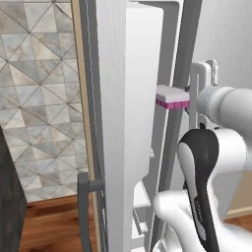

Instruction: The ice cube tray has been filled with water. Take the tray and place it in the freezer to make ice. Close the freezer door after placing the tray.

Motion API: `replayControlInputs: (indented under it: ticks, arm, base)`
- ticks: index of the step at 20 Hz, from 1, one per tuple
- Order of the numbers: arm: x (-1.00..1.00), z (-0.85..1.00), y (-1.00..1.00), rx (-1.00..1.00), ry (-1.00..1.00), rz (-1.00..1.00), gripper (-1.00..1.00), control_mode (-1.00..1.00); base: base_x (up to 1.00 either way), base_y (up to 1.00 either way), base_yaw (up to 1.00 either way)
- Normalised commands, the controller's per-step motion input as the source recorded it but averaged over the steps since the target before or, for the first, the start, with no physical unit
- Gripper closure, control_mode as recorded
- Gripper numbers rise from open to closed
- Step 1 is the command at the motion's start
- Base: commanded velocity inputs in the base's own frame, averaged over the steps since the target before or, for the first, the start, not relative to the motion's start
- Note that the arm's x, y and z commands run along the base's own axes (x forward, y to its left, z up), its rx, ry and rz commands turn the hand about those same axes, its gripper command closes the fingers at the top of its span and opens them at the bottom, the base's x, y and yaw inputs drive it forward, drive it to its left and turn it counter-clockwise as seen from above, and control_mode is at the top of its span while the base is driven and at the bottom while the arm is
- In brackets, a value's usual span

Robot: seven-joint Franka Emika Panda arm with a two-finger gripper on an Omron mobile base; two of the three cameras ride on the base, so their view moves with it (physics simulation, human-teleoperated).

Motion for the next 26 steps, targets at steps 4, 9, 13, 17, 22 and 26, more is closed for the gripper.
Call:
replayControlInputs:
  ticks: [4,9,13,17,22,26]
  arm:
    - [0.26,0.00,-0.08,0.00,0.08,0.00,1.00,-1.00]
    - [0.27,-0.01,-0.05,0.00,0.04,0.00,1.00,-1.00]
    - [0.21,-0.10,0.00,0.00,0.00,0.00,1.00,-1.00]
    - [0.20,-0.11,0.00,0.00,0.00,0.00,1.00,-1.00]
    - [0.12,-0.21,0.00,-0.03,-0.11,0.02,1.00,-1.00]
    - [0.00,-0.29,0.00,-0.09,-0.27,0.06,1.00,-1.00]
  base:
    - [0.00,0.00,0.00]
    - [0.00,0.00,0.00]
    - [0.00,0.00,0.00]
    - [0.00,0.00,0.00]
    - [0.00,0.00,0.00]
    - [0.00,0.00,0.00]
